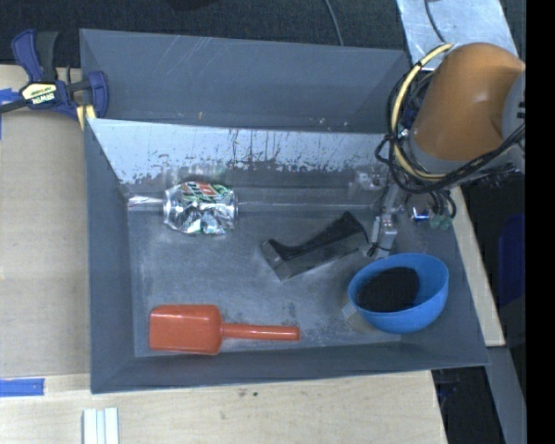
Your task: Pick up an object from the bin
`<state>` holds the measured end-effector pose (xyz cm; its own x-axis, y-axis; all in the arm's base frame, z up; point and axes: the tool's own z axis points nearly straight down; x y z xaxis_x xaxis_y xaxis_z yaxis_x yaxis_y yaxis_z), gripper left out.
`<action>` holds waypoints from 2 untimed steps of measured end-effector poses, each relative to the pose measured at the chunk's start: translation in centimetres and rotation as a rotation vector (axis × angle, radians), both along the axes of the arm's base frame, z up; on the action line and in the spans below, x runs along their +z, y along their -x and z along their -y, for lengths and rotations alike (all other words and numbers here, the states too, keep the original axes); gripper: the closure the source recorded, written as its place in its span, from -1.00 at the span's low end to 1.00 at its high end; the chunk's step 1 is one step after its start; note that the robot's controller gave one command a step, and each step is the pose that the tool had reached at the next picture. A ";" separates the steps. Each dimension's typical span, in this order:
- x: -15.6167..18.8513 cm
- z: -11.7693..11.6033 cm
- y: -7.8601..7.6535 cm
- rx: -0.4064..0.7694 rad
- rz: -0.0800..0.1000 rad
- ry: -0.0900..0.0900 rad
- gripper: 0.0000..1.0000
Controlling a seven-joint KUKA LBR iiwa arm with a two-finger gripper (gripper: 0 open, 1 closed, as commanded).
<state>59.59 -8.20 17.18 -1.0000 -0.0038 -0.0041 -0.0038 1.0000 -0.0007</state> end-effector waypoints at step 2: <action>-6.2 -3.4 0.5 0.027 -0.003 -0.002 -1.00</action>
Offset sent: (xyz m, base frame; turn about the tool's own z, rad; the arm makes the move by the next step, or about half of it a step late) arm -0.0042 0.0322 -0.0589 -0.0234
